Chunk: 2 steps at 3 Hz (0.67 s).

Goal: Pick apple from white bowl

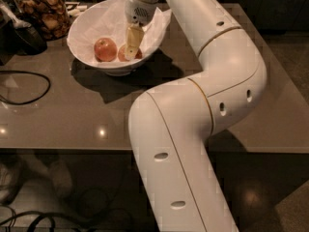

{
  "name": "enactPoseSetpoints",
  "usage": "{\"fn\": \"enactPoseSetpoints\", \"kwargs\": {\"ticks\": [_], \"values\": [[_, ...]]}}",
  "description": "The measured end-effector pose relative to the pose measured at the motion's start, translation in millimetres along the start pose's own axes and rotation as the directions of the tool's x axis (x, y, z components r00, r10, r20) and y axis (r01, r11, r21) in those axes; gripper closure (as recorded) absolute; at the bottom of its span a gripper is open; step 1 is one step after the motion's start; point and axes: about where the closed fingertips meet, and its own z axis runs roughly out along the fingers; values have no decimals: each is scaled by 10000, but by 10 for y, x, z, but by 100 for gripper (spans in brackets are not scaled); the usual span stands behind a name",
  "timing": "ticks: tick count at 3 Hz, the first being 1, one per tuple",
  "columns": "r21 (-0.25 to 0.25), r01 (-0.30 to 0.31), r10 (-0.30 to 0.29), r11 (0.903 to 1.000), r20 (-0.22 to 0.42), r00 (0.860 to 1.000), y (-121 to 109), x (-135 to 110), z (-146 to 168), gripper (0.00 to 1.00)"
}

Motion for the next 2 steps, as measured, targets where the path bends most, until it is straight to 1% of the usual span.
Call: {"fn": "enactPoseSetpoints", "kwargs": {"ticks": [2], "values": [[-158, 101, -101, 9998, 2, 9999, -8, -5, 86, 32]]}}
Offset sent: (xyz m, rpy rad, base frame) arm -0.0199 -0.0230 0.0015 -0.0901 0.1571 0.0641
